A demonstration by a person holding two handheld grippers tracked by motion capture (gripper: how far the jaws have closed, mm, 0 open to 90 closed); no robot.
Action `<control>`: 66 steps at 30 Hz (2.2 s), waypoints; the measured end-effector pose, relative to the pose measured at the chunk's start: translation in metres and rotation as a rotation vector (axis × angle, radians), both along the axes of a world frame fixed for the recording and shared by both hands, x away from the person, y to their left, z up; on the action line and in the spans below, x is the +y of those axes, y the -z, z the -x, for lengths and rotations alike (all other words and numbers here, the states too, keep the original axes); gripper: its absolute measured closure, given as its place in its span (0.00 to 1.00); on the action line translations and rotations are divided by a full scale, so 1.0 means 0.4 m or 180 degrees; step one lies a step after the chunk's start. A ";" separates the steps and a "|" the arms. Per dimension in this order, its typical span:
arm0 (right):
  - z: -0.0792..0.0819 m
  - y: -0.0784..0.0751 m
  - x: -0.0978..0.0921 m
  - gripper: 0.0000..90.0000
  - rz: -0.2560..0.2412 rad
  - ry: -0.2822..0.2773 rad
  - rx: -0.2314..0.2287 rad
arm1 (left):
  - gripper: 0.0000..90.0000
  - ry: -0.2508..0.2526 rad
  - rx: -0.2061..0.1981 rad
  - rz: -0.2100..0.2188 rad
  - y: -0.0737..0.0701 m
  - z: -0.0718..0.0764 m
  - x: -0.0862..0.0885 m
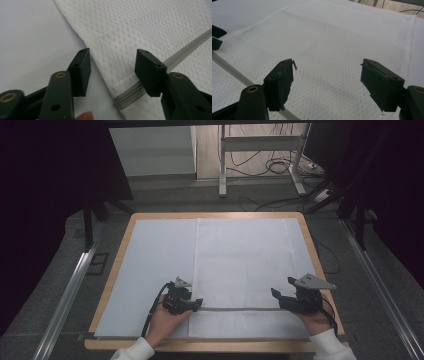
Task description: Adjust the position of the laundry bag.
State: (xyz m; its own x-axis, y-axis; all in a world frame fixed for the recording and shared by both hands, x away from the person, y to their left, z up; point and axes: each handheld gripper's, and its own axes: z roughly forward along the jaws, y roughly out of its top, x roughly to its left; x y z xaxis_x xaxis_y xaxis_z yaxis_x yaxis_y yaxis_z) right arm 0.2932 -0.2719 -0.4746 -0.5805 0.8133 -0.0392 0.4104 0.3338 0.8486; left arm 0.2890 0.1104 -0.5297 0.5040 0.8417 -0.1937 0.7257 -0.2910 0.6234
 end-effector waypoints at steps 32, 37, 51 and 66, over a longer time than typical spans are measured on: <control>-0.079 -0.107 -0.027 0.31 -0.0215 0.0194 0.0498 | 1.00 0.0263 0.0064 0.0256 0.008 -0.037 0.019; -0.099 -0.070 -0.042 0.31 -0.0246 0.0362 0.0664 | 1.00 0.0297 0.0047 0.0243 0.005 -0.037 0.016; -0.118 -0.019 -0.143 0.33 0.0083 0.0599 0.0903 | 1.00 0.0244 0.0036 0.0335 -0.002 -0.037 0.022; -0.145 0.031 -0.163 0.33 0.0125 0.0715 0.1209 | 1.00 0.0241 0.0019 0.0362 -0.004 -0.035 0.023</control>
State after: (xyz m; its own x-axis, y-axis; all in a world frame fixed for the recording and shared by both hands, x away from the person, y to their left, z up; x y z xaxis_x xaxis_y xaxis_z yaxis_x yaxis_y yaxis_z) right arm 0.3514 -0.3372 -0.4868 -0.3685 0.9232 0.1094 0.7569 0.2296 0.6119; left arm 0.3029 0.1196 -0.5282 0.5637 0.7738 -0.2890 0.7082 -0.2726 0.6513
